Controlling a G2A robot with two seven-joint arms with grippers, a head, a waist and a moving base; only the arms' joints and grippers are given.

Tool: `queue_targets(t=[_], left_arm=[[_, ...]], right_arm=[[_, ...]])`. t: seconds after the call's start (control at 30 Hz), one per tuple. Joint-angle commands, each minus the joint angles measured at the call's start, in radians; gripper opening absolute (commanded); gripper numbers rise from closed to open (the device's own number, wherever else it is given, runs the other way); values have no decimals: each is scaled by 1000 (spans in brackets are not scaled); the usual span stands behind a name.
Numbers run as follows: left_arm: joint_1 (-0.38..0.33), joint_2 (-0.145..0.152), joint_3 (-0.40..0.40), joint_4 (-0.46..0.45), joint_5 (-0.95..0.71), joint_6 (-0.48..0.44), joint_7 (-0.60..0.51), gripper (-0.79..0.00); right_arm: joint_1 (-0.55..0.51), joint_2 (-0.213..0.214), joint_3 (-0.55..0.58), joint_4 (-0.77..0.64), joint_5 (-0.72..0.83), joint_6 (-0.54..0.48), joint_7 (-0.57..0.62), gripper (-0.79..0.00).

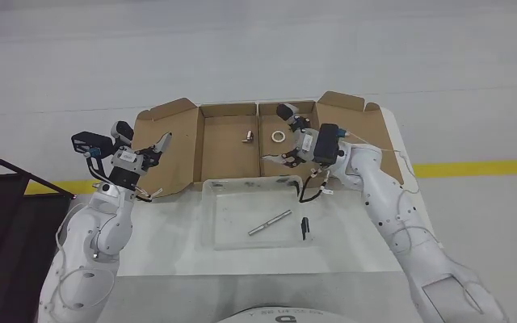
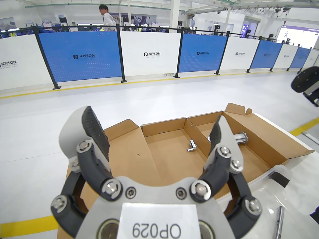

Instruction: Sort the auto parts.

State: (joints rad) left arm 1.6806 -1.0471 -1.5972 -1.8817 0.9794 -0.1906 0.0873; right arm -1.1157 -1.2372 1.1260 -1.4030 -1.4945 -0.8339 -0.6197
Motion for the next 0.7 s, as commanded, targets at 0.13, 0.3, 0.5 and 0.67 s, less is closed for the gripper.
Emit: queue_targets(t=[0.13, 0.3, 0.5, 0.67], left_arm=[[0, 0, 0, 0, 0, 0, 0, 0], [0, 0, 0, 0, 0, 0, 0, 0], [0, 0, 0, 0, 0, 0, 0, 0], [0, 0, 0, 0, 0, 0, 0, 0]], right_arm=[[-8, -1, -69, -90, -116, 8, 165, 0], [-38, 4, -93, -118, -127, -33, 273, 0], [-85, 27, -61, -135, -118, -146, 269, 0], [-83, 57, -70, -95, -72, -178, 201, 0]])
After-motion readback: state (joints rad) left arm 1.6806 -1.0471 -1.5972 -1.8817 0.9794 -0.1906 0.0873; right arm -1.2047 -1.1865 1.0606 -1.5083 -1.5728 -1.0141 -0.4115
